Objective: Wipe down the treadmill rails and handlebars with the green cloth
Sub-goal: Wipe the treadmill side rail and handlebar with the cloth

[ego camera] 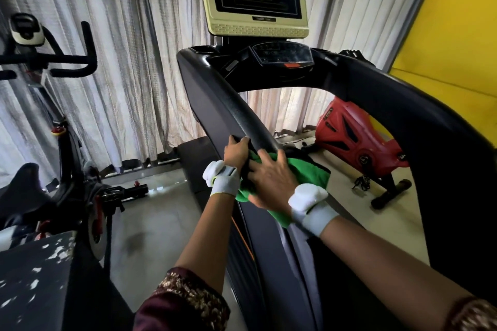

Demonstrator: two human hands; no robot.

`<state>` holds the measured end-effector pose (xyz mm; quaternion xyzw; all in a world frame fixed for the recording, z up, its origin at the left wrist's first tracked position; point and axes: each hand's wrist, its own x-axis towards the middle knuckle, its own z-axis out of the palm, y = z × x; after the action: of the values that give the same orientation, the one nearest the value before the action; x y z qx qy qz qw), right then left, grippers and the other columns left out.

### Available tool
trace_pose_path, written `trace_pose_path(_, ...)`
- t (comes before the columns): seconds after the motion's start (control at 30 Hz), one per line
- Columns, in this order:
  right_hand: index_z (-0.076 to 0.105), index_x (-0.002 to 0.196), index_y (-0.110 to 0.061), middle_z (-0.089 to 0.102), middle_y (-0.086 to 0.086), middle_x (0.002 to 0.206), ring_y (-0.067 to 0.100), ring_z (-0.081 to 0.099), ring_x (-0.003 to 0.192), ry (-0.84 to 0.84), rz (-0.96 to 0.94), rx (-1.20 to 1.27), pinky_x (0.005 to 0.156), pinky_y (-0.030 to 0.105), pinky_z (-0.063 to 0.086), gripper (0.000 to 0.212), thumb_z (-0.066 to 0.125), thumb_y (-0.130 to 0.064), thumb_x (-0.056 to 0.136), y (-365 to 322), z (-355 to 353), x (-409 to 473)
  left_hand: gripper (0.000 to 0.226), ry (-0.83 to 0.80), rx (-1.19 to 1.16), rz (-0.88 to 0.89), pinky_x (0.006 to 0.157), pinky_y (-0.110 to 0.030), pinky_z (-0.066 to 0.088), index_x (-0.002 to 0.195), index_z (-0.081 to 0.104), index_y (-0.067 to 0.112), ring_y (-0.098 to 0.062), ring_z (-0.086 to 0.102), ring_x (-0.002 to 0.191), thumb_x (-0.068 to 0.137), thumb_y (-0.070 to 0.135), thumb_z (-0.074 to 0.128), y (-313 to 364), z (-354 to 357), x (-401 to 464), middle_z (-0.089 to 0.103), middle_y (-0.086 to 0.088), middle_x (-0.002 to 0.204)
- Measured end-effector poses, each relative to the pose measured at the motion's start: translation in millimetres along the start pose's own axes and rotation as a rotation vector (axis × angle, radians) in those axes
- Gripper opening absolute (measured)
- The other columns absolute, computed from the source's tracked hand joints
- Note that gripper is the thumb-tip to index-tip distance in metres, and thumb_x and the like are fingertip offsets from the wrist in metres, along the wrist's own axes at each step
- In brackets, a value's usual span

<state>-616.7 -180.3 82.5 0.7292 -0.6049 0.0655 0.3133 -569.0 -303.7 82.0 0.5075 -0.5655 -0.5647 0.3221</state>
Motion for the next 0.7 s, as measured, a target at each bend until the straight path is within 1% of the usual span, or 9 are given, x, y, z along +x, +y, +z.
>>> trace_pose_path(0.1, 0.065, 0.061, -0.022, 0.061, -0.009, 0.075, 0.023, 0.041, 0.088, 0.020, 0.089, 0.050, 0.071, 0.043, 0.041, 0.018, 0.071, -0.034, 0.049, -2.5, -6.2, -1.5, 0.040, 0.007, -0.002, -0.018, 0.104, -0.043, 0.044, 0.117, 0.055, 0.007, -0.034, 0.056, 0.116, 0.087, 0.034, 0.051, 0.2, 0.5, -9.0, 0.059, -0.019, 0.124)
trace_pose_path(0.2, 0.064, 0.063, -0.022, 0.060, -0.007, 0.077, 0.026, 0.048, 0.084, 0.035, 0.110, 0.042, 0.070, 0.040, 0.036, 0.014, 0.067, -0.034, 0.056, -6.6, -6.0, -23.6, 0.042, -0.009, 0.007, -0.020, 0.101, -0.043, 0.047, 0.116, 0.057, 0.007, -0.032, 0.059, 0.113, 0.083, 0.034, 0.055, -0.4, 2.0, -25.5, 0.062, -0.018, 0.122)
trace_pose_path(0.3, 0.064, 0.063, -0.022, 0.059, -0.008, 0.080, 0.026, 0.047, 0.085, 0.001, 0.101, 0.039, 0.070, 0.040, 0.036, 0.018, 0.067, -0.037, 0.055, -3.5, -9.8, -33.5, 0.041, 0.013, 0.040, -0.003, 0.104, -0.038, 0.043, 0.121, 0.054, 0.005, -0.032, 0.056, 0.118, 0.092, 0.032, 0.050, -1.9, 5.4, -49.1, 0.059, -0.017, 0.127)
trace_pose_path(0.4, 0.067, 0.072, -0.023, 0.060, -0.007, 0.092, 0.026, 0.046, 0.089, -0.071, 0.204, 0.029, 0.071, 0.042, 0.039, 0.026, 0.068, -0.038, 0.051, -5.5, -19.1, -34.1, 0.044, 0.016, 0.100, 0.010, 0.106, -0.033, 0.038, 0.127, 0.055, 0.005, -0.031, 0.051, 0.124, 0.096, 0.033, 0.042, -5.3, 6.9, -69.8, 0.056, -0.017, 0.133)
trace_pose_path(0.47, 0.066, 0.078, -0.024, 0.061, -0.005, 0.096, 0.028, 0.052, 0.087, -0.099, 0.269, 0.030, 0.070, 0.041, 0.040, 0.029, 0.065, -0.038, 0.053, -11.9, -23.0, -47.8, 0.047, -0.005, 0.117, 0.007, 0.107, -0.034, 0.039, 0.127, 0.057, 0.006, -0.030, 0.053, 0.123, 0.095, 0.037, 0.043, -7.9, 6.1, -81.5, 0.058, -0.014, 0.133)
trace_pose_path(0.53, 0.064, 0.077, -0.024, 0.062, -0.003, 0.095, 0.029, 0.056, 0.083, -0.082, 0.292, 0.042, 0.069, 0.040, 0.039, 0.024, 0.059, -0.037, 0.057, -16.9, -26.9, -69.6, 0.048, 0.011, 0.124, -0.004, 0.105, -0.036, 0.042, 0.125, 0.059, 0.004, -0.031, 0.056, 0.121, 0.093, 0.037, 0.046, -9.8, 6.0, -91.1, 0.061, -0.016, 0.129)
trace_pose_path(0.63, 0.064, 0.076, -0.025, 0.063, -0.005, 0.094, 0.030, 0.058, 0.081, -0.089, 0.355, 0.135, 0.068, 0.039, 0.042, 0.028, 0.051, -0.042, 0.058, -18.2, -36.0, -99.2, 0.044, 0.063, 0.150, 0.018, 0.100, -0.032, 0.041, 0.123, 0.061, 0.003, -0.031, 0.056, 0.120, 0.094, 0.034, 0.048, -9.4, 12.9, -110.4, 0.062, -0.017, 0.126)
trace_pose_path(0.67, 0.065, 0.079, -0.025, 0.063, -0.005, 0.098, 0.031, 0.058, 0.084, -0.102, 0.412, 0.206, 0.070, 0.041, 0.045, 0.031, 0.051, -0.044, 0.060, -16.8, -41.8, -109.1, 0.041, 0.085, 0.157, 0.031, 0.099, -0.031, 0.041, 0.123, 0.061, 0.006, -0.030, 0.055, 0.120, 0.094, 0.032, 0.048, -8.7, 18.6, -120.7, 0.062, -0.015, 0.127)
trace_pose_path(0.7, 0.066, 0.087, -0.026, 0.061, -0.005, 0.105, 0.031, 0.056, 0.092, -0.114, 0.488, 0.289, 0.074, 0.043, 0.046, 0.034, 0.053, -0.045, 0.063, -13.5, -48.7, -118.5, 0.038, 0.125, 0.164, 0.048, 0.099, -0.031, 0.040, 0.123, 0.061, 0.009, -0.030, 0.054, 0.121, 0.094, 0.030, 0.049, -8.0, 25.6, -131.2, 0.060, -0.014, 0.128)
